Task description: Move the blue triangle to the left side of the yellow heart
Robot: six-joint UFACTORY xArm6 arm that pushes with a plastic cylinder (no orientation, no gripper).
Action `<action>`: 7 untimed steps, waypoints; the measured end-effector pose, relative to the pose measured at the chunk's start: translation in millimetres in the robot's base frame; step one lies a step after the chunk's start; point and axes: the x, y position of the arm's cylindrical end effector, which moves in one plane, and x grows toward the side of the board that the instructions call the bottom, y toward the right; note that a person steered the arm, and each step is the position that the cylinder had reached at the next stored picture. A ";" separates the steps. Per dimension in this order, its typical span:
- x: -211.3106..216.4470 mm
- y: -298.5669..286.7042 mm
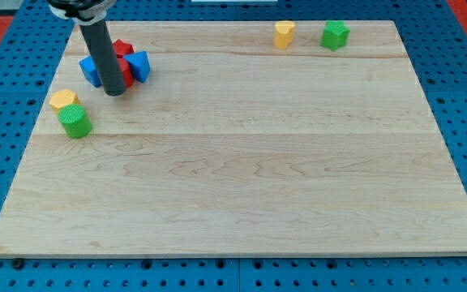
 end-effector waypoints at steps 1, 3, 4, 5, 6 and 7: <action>-23.1 3.0; -45.5 20.2; -52.8 52.3; -59.2 79.9; -71.2 96.2; -82.5 98.6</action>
